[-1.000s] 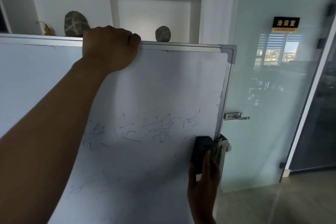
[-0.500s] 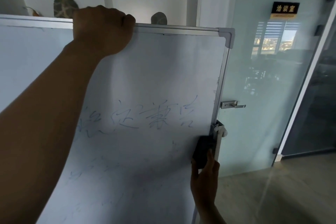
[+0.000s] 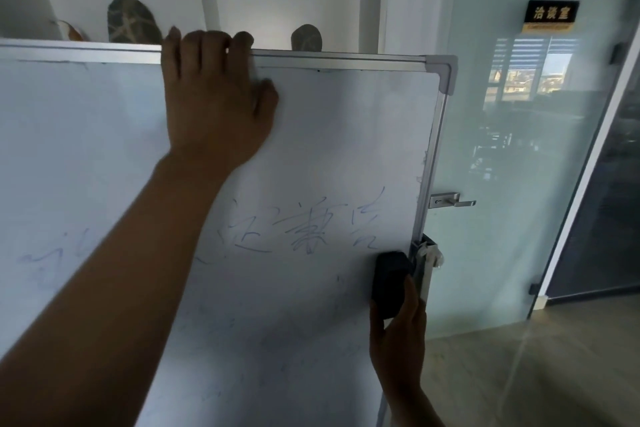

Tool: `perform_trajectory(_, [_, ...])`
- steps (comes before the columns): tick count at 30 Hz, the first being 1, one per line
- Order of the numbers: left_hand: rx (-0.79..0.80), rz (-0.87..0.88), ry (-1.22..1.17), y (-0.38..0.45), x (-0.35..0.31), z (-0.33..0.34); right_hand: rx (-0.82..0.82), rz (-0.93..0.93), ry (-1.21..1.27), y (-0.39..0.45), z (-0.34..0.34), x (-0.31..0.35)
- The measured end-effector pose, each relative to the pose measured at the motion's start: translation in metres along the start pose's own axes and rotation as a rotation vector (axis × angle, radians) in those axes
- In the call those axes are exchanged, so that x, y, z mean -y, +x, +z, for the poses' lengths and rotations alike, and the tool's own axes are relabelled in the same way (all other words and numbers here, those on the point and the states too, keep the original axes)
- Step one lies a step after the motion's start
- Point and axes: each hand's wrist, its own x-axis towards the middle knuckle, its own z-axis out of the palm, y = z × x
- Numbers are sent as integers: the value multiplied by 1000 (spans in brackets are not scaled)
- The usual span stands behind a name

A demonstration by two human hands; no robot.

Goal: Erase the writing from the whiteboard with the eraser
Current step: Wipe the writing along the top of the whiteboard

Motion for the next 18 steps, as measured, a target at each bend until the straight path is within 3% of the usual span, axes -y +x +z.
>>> perform_trajectory(4, [-79, -46, -224, -50, -32, 3, 34, 86, 40, -19, 7, -12])
perform_trajectory(6, [-14, -32, -378, -94, -58, 10, 65, 147, 51, -29, 10, -16])
perform_trajectory(12, [467, -128, -662, -241, -112, 34, 39, 85, 65, 7, 6, 7])
perform_trajectory(15, [770, -238, -732, -291, -127, 38, 131, 188, 44, -16, 12, -13])
perform_trajectory(18, [971, -297, -757, -321, -136, 45, 237, 275, 5, -51, 17, -40])
